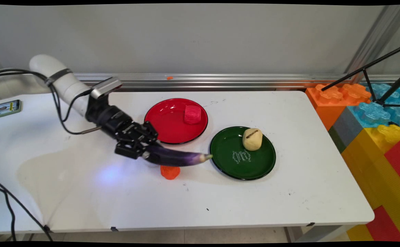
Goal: Place the picked object on the table
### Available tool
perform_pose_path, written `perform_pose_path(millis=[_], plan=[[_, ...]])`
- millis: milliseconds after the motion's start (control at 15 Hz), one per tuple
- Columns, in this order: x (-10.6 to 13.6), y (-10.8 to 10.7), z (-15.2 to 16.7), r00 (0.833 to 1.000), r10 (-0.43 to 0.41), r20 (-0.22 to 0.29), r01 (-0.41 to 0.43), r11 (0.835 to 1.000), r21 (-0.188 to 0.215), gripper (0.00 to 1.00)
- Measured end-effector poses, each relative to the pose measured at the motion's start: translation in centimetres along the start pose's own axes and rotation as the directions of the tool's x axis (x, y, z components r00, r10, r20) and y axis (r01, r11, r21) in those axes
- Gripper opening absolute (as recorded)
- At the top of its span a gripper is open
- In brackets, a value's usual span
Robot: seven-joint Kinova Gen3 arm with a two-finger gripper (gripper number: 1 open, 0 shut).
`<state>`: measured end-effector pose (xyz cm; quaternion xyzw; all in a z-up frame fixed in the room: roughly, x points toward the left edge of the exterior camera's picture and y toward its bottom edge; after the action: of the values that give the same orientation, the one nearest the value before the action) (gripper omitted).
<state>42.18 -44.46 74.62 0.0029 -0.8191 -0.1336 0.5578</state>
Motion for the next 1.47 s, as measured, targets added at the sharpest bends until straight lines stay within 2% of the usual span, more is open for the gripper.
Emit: perform_pose_path(millis=[333, 733, 1467], plan=[[-3.2, 1.7, -1.5, 1.000, 0.005, 0.026, -0.004, 0.999, -0.041, 0.00], [-6.2, 2.4, -1.8, 0.999, 0.006, 0.052, -0.002, 0.998, -0.068, 0.00], [-9.3, 0.9, -0.3, 0.997, 0.017, 0.078, -0.011, 0.997, -0.074, 0.00]])
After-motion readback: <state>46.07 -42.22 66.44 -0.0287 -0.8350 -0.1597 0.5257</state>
